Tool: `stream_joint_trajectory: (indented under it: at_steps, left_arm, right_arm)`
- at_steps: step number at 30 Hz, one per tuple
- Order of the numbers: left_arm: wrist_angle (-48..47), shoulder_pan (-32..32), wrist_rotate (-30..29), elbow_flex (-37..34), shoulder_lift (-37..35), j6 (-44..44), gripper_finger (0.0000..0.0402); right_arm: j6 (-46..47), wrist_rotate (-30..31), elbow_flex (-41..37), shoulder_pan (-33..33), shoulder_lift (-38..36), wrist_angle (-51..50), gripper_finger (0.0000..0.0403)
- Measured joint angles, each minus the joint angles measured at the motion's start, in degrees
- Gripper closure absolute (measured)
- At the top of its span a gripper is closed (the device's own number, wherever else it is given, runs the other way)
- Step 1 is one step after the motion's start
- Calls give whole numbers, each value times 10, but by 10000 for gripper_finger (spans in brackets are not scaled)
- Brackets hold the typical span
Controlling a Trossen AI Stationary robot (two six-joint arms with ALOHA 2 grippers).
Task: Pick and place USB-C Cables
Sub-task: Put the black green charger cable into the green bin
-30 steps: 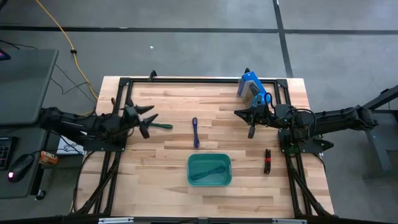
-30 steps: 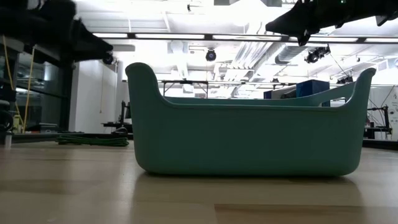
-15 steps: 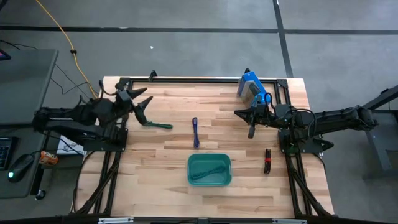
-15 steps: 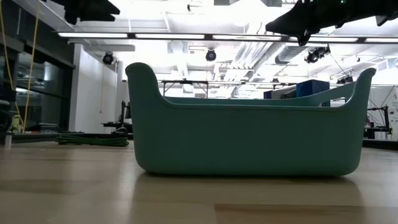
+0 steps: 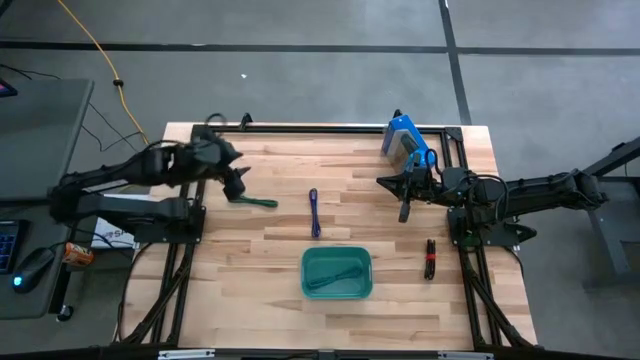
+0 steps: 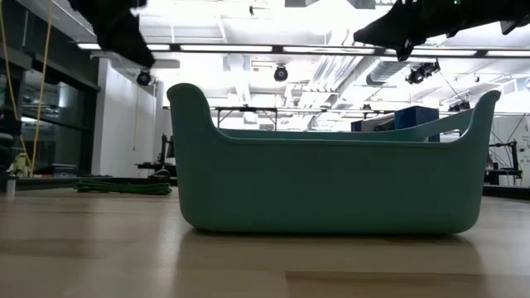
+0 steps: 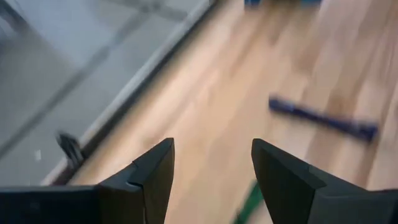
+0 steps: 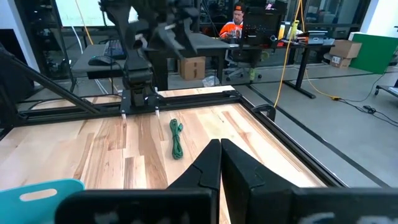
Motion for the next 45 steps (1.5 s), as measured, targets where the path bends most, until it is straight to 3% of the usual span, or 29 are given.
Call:
stream_joint_trajectory:
  at_steps: [7, 17, 20, 27, 33, 40, 45]
  left_arm:
    - [-88, 69, 108, 5, 93, 28, 205]
    - [-98, 95, 199, 5, 187, 90, 206]
    - [-82, 94, 204, -4, 200, 111, 206]
    - [13, 94, 202, -101, 204, 166, 206]
    - [52, 90, 198, -97, 236, 162, 206]
    - [62, 89, 200, -96, 293, 100, 206]
    - [58, 83, 200, -97, 338, 112, 206]
  right_arm:
    - [0, 0, 0, 0, 0, -1, 403]
    - [0, 0, 0, 0, 0, -7, 403]
    - [5, 0, 0, 0, 0, -10, 403]
    - [12, 0, 0, 0, 0, -14, 403]
    - [15, 5, 0, -1, 0, -13, 403]
    - [15, 5, 0, -1, 0, -15, 403]
    - [15, 5, 0, -1, 0, -15, 403]
